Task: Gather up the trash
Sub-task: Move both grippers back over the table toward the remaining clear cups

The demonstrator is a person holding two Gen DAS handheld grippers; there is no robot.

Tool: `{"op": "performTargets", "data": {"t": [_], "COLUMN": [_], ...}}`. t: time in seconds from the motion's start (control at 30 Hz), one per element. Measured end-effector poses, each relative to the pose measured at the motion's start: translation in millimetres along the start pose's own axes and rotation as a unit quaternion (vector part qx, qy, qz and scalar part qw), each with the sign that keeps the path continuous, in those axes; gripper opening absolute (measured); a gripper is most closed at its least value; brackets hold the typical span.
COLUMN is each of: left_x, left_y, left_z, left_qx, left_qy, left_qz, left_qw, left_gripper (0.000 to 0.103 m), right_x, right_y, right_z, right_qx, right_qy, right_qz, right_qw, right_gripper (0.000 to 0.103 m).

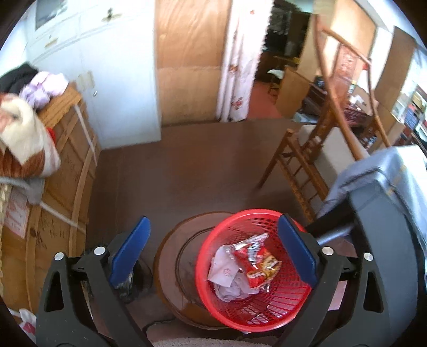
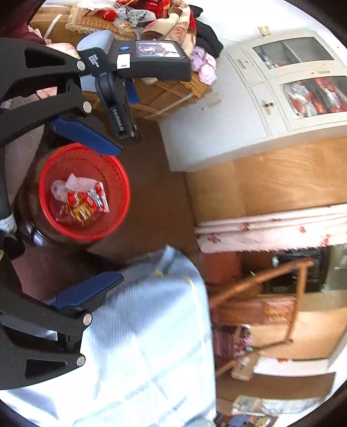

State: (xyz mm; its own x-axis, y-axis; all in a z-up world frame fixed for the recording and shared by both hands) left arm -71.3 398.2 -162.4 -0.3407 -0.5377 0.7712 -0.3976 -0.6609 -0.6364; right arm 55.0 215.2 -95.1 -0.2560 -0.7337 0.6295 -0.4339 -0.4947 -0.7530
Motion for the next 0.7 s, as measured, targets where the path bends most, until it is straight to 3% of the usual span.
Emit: {"op": "performTargets", "data": {"t": [0.17, 0.37, 0.53, 0.7], "left_x": [43.9, 106.6, 163.4, 217.1], "left_y": [0.7, 12.6, 34.2, 63.8], "left_z": [31.6, 70.1, 102.6, 133.0], "left_qx": [-0.052, -0.114, -0.173, -0.229], "left_qy": [0.021, 0.067, 0.094, 0.139], "left_qz": [0.061, 0.135, 0.201, 0.252], "left_qw": [0.9966, 0.9820, 0.9597, 0.9298], "left_gripper": [0.096, 0.096, 0.096, 0.096], "right_x": [54.2, 130.0, 197.3, 261.1], "right_y": [1.9, 23.4, 48.1, 81.9], "right_z": [10.6, 23.5, 33.3, 48.9], "right_qx": [-0.013, -0.030, -0.046, -0.072], "right_qy": [0.040, 0.098, 0.146, 0.194], "right_qz": [0.053, 0.117, 0.166, 0.206], "right_qw": [0.998, 0.988, 0.974, 0.956], "right_gripper": [0.097, 0.097, 0.097, 0.097]}}
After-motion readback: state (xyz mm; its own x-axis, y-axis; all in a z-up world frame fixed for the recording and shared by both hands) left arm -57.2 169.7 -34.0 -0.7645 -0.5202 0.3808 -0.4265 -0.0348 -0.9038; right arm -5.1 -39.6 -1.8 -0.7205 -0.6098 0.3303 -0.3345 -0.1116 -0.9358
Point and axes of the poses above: each gripper's, at about its wrist camera, not at the fingertips, and x roughly against the way its jaws point, z to its right, y to its underside, the point moved 6 cm from there along -x, roughly the way its jaws point, and after that the axes turned 5 degrees about -y, right-handed, at the moved point
